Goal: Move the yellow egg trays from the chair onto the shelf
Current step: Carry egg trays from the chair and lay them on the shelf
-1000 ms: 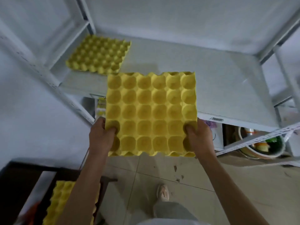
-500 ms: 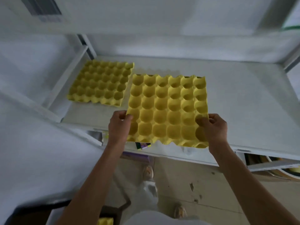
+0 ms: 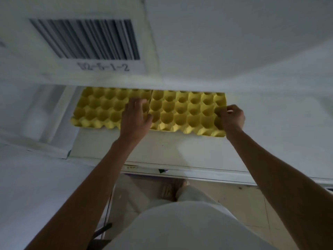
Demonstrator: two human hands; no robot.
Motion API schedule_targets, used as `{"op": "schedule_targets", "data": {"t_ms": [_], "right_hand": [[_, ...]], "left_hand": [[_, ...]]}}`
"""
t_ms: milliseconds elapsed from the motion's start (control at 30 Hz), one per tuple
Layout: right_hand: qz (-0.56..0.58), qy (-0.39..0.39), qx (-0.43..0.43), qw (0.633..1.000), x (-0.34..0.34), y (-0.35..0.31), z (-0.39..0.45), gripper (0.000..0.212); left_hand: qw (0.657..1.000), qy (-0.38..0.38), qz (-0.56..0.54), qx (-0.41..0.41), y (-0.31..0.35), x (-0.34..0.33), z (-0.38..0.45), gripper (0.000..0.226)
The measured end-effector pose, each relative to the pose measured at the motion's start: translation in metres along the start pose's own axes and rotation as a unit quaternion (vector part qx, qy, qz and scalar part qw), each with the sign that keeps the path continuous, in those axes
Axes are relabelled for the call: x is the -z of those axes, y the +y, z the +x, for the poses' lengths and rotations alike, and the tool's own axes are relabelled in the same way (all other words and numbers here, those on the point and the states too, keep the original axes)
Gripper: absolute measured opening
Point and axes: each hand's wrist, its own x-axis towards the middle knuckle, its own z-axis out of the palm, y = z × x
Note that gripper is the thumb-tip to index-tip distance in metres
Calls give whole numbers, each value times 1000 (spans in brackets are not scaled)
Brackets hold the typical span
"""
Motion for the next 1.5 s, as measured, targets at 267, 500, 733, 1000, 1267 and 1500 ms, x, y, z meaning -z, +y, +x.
{"op": "schedule_targets", "data": {"t_ms": [267,500,733,1000,1267,1500], "right_hand": [[-121,-23,65,990,-1,4,6,22],[-185,-35,62,980,9,1,4,26],[-115,38,222,968,22,-22,-26,38],[-205,-143,615,748,29,6,-130,41],[-270,-330,729,536,67,133,-294,49],[-377,-463,692,406,71,226,-417,44]], "left_hand": [[993,-72,94,15,-38,-11,-12,65],[991,-116,57,26,-19,-1,-9,68],[991,-66,92,66,3,28,-65,64],[971,2,106,215,39,9,-252,62],[911,-14,78,404,106,-44,-518,67],[852,5,19,522,96,-53,-674,62]]}}
